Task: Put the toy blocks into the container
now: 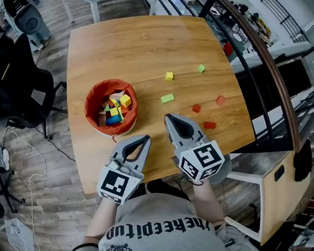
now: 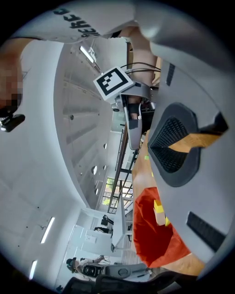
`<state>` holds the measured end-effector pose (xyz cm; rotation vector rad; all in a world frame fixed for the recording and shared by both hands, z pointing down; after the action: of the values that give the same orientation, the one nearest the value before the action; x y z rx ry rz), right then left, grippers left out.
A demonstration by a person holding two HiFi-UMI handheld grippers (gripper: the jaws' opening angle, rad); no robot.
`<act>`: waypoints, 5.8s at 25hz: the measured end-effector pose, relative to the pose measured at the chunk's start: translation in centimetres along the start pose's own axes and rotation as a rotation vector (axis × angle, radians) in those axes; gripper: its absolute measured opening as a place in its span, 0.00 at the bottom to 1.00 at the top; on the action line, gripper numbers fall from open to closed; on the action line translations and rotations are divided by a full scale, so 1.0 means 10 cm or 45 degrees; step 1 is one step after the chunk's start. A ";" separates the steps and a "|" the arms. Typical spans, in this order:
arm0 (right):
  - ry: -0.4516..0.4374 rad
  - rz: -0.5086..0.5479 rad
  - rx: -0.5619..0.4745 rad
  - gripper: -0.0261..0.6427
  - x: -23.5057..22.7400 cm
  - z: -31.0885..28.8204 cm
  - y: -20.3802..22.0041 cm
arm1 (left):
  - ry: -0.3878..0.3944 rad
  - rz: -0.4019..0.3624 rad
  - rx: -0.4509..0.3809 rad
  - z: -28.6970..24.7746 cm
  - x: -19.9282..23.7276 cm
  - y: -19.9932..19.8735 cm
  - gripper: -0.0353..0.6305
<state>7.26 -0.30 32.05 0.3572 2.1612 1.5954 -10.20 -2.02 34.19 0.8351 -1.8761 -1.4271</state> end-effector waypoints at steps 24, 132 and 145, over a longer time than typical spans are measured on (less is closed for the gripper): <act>0.344 -0.118 -0.087 0.06 -0.31 0.92 0.22 | 0.378 -0.082 0.042 -0.61 -0.64 -0.06 0.07; 0.279 -0.387 -0.023 0.06 -1.77 2.36 1.26 | 0.415 -0.380 0.608 -2.73 -2.01 1.22 0.37; 0.301 -0.422 -0.018 0.06 -1.81 2.42 1.35 | 0.408 -0.456 0.672 -2.87 -2.06 1.35 0.37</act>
<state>34.14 16.12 42.24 -0.1970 2.2345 1.5222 23.38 0.76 51.31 1.6181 -1.9312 -0.9054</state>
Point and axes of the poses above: the fingertips, and each gripper's own axes: z backward along the fingers, x to its left, y out of its underside, the point moved 9 cm from there along z, backward along the fingers, and after that the axes turned 14 degrees about -y, right-handed, at the moved point
